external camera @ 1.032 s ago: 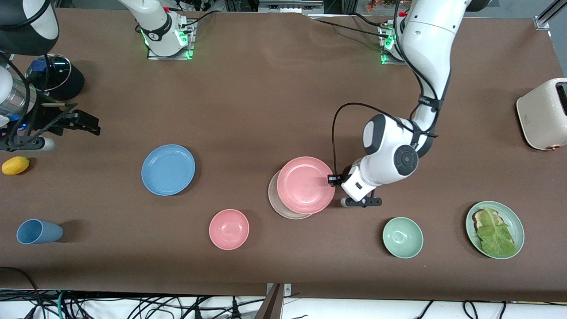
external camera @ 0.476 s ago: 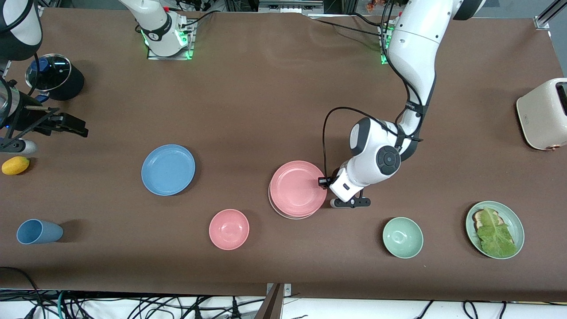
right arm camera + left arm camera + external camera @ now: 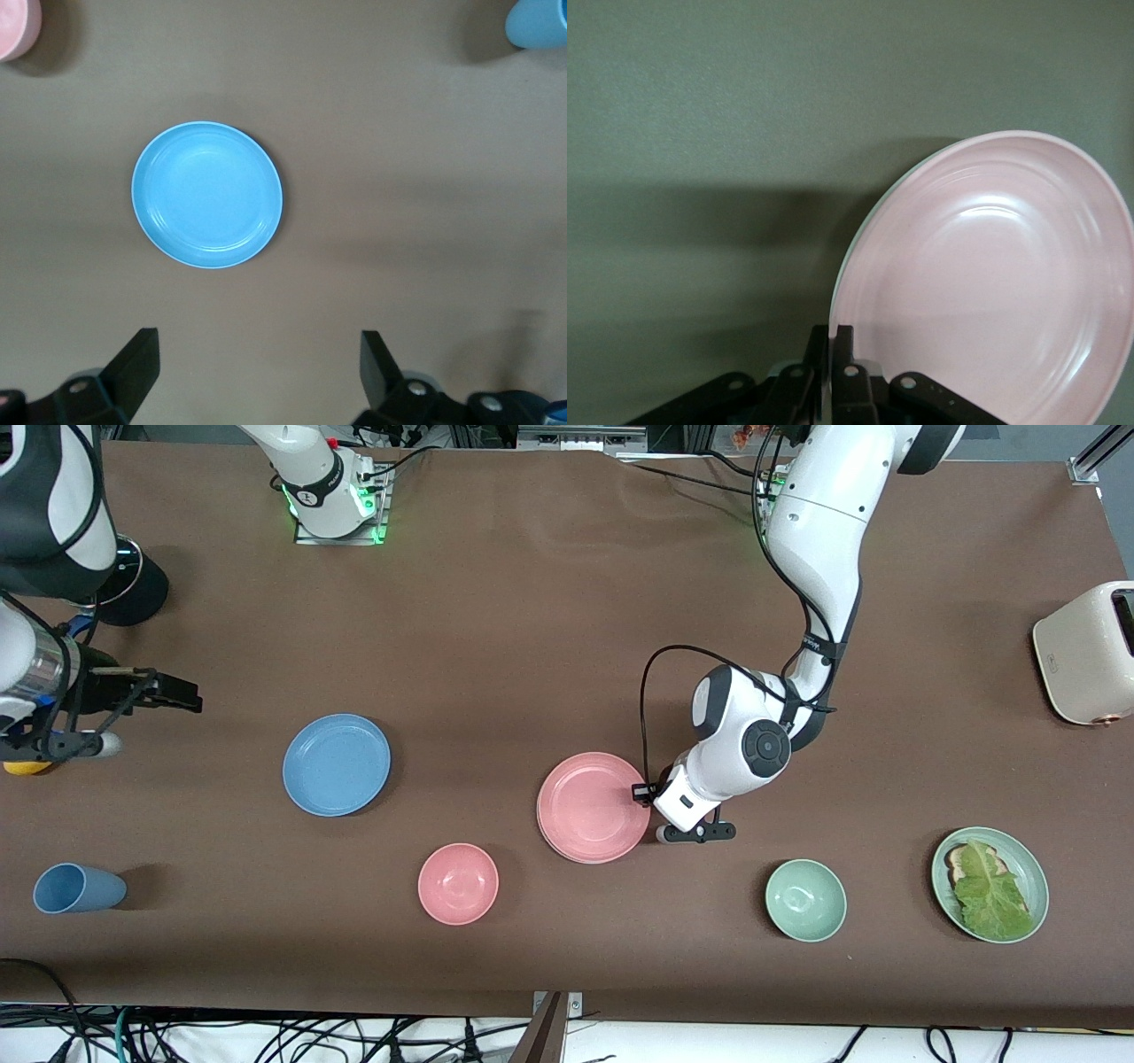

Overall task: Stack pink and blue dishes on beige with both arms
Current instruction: 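Release the pink plate while the right gripper reaches the blue plate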

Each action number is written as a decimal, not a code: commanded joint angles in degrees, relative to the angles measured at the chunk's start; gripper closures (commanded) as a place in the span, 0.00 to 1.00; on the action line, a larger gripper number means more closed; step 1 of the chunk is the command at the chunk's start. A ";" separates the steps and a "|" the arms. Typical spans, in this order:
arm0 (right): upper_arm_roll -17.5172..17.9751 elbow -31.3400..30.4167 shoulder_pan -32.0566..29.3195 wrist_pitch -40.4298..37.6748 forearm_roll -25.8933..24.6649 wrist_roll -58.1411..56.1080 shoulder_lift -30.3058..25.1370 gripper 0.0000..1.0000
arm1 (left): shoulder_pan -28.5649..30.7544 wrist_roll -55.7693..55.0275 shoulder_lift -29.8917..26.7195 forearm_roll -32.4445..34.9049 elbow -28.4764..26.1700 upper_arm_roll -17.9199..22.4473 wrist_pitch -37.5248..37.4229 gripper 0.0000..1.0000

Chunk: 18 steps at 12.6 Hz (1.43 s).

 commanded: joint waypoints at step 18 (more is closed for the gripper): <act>0.36 -28.30 -0.72 45.15 1.28 -1.00 11.35 0.01 | 8.53 18.39 -3.24 12.76 13.03 4.86 -26.82 0.69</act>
